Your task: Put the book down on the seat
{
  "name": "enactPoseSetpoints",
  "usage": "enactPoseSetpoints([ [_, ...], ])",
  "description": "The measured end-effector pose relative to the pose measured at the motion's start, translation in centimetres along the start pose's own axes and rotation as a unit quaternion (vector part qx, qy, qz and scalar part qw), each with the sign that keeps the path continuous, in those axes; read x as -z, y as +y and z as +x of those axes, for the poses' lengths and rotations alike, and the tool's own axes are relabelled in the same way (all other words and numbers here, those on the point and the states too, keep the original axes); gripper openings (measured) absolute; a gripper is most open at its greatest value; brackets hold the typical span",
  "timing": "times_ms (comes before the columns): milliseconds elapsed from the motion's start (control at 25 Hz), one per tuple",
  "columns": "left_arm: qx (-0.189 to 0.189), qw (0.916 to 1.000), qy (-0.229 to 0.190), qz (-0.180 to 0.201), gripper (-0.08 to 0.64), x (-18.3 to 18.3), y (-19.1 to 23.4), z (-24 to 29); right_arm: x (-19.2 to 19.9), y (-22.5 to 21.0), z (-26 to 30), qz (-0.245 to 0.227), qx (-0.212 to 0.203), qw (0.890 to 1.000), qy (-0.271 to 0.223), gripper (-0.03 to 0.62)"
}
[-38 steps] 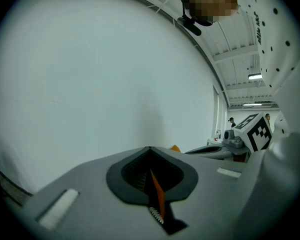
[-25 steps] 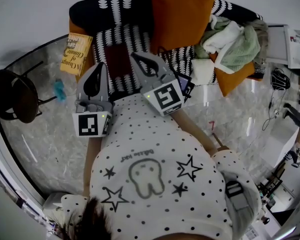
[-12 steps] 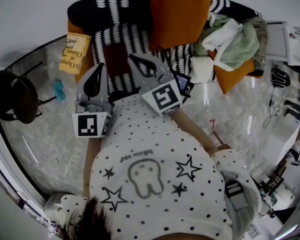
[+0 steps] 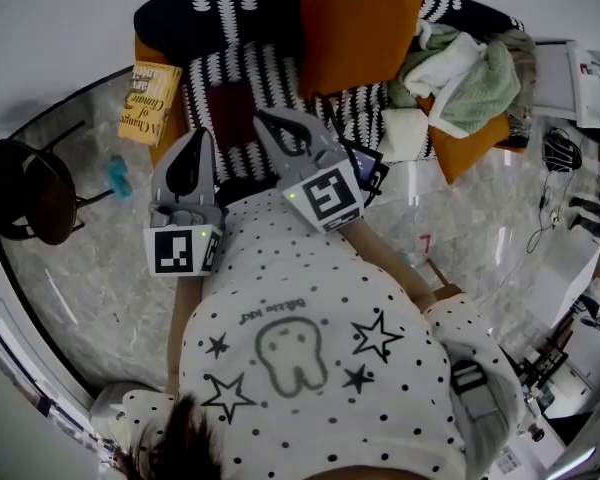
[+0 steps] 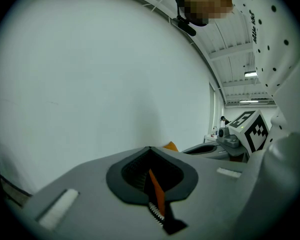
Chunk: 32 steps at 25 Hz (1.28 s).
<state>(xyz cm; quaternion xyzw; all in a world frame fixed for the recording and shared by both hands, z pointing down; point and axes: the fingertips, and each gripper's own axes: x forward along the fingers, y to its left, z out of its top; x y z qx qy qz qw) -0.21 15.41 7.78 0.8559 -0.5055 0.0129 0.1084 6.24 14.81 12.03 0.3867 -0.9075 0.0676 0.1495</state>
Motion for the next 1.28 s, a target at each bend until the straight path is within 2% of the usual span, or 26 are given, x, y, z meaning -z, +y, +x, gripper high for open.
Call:
enactPoseSetpoints([
  [1280, -0.006, 0.9999, -0.011, -0.009, 0.003, -0.82, 0.82, 0.43, -0.75, -0.42, 0.38, -0.013, 0.003, 1.000, 0.001, 0.002],
])
